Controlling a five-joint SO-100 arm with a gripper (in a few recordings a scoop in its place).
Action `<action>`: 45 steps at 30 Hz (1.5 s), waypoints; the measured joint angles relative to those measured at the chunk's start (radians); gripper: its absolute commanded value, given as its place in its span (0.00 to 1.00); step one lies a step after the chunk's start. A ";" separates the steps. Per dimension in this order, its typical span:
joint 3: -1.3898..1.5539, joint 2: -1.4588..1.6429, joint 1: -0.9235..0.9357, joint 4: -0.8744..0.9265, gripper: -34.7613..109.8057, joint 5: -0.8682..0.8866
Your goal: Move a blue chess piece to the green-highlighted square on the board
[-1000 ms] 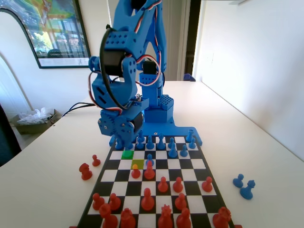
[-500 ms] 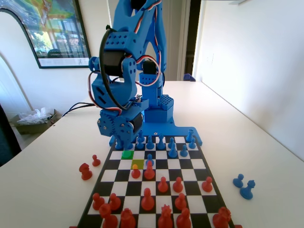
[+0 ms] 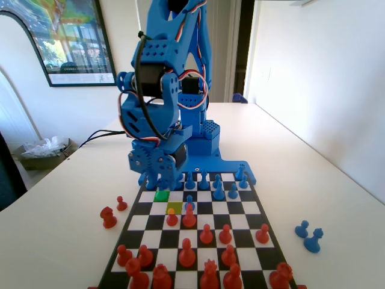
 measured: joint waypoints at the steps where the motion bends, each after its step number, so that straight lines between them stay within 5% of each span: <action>1: -0.011 0.009 -0.006 0.023 0.31 0.000; 21: -0.252 0.298 -0.081 0.492 0.25 -0.023; 36: -0.331 0.862 -0.268 0.839 0.25 -0.097; 45: -0.253 1.161 -0.298 0.884 0.25 -0.144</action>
